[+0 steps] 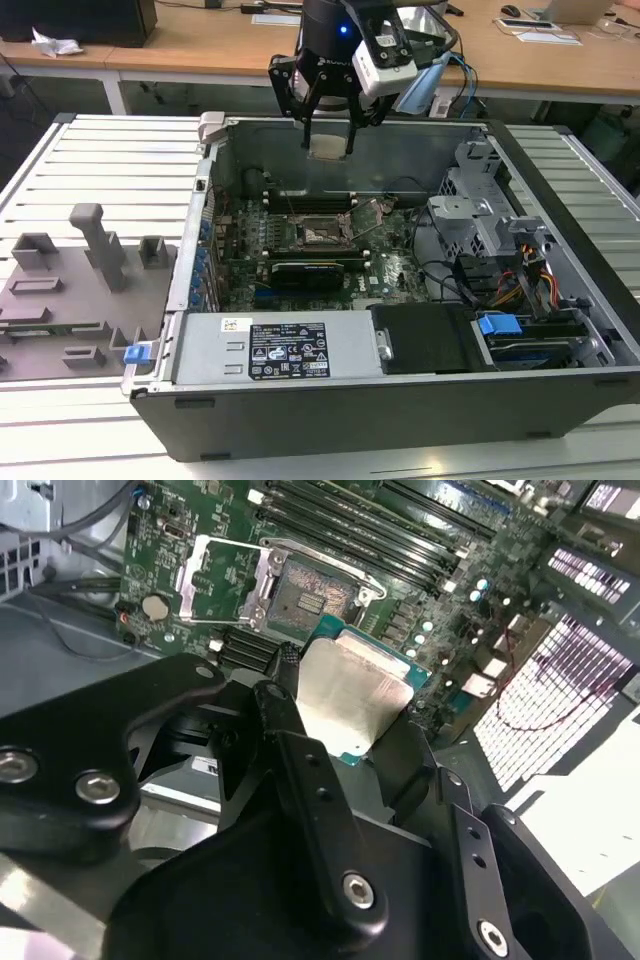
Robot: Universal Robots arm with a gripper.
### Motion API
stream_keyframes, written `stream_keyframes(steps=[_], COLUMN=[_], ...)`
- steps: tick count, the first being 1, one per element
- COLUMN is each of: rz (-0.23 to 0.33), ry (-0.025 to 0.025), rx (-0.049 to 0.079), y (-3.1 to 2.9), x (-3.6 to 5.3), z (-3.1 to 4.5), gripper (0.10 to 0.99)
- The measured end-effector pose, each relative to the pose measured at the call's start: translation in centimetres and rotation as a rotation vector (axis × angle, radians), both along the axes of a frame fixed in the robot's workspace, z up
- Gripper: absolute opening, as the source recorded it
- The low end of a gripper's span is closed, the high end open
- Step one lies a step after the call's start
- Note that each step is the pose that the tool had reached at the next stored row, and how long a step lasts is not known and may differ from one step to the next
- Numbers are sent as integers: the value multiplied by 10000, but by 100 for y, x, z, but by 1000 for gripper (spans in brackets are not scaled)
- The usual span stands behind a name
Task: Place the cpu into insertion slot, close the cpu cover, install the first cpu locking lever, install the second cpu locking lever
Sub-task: 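Place the cpu into insertion slot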
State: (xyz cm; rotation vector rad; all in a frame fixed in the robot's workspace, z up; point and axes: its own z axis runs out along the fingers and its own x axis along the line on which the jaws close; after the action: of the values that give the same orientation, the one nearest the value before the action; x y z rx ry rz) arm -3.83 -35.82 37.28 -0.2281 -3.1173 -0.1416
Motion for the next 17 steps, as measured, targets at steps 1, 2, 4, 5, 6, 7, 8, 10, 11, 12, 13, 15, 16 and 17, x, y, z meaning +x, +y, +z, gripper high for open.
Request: stream_keyframes(steps=[1, 2, 4, 5, 6, 7, 8, 10, 11, 12, 13, 15, 16, 17], rz=[-77, -139, -405, -488, -616, -676, -718, -783, -806, -833, -882, -922, -941, -961], ry=[0, 0, 0, 0, 0, 0, 0, 0, 0, 0, 0, 0, 0, 0], rx=[0, 1, 0, 0, 0, 0, 0, -1, -1, -1, -1, -1, -1, 0], y=[0, 0, 0, 0, 0, 0, 0, 0, 0, 0, 0, 0, 0, 0], x=[0, 0, 0, 0, 0, 0, 0, 0, 0, 0, 0, 0, 0, 0], z=[0, -1, -1, -1, -1, -1, -1, -2, -2, -2, -4, -5, -5, -5], gripper=[541, 541, 541, 541, 541, 541, 541, 541, 541, 541, 541, 541, 541, 541])
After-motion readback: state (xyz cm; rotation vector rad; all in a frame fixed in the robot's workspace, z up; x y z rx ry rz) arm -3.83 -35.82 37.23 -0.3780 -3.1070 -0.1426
